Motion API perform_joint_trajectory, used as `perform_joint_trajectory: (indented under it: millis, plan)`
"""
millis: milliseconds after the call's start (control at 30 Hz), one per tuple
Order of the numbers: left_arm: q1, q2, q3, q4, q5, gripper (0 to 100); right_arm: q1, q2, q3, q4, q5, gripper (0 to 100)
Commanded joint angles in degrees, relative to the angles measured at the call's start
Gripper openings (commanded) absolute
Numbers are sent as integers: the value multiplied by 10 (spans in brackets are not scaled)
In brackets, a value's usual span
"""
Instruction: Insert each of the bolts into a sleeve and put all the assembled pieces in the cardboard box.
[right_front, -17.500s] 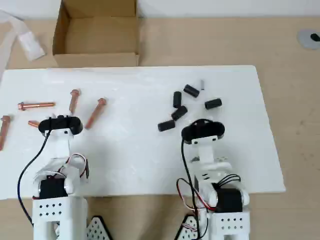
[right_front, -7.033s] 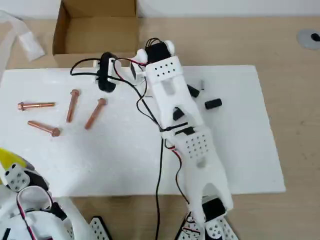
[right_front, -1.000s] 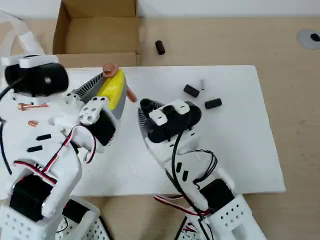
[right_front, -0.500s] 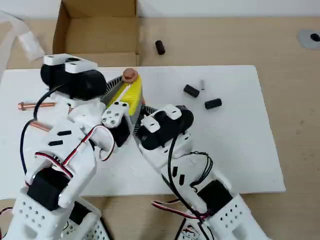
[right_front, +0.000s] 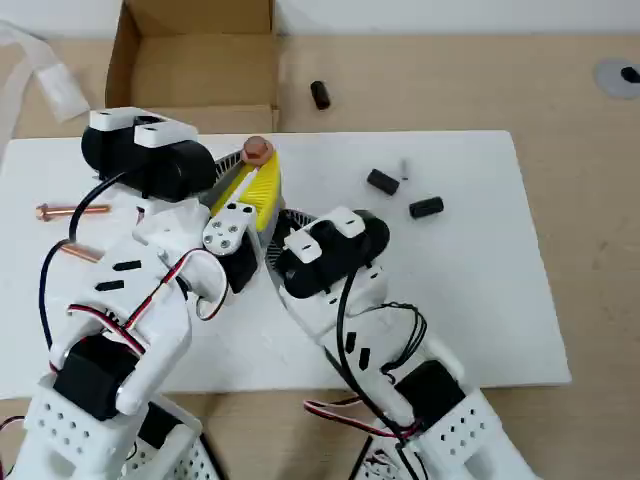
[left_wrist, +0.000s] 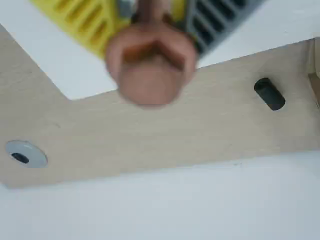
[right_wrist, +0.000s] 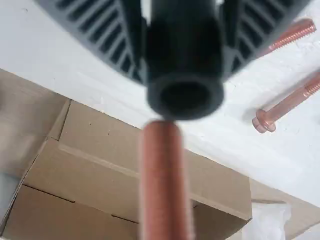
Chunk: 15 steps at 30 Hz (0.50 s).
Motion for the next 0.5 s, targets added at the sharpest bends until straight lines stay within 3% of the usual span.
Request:
perform_joint_trajectory:
  millis: [0,467]
  plan:
    - [-6,2,-4,14,-1,6,8,-11,-4,-17,-4,10]
    - [-8,2,-19,44,-2,6,8,-11,-4,-17,-4,10]
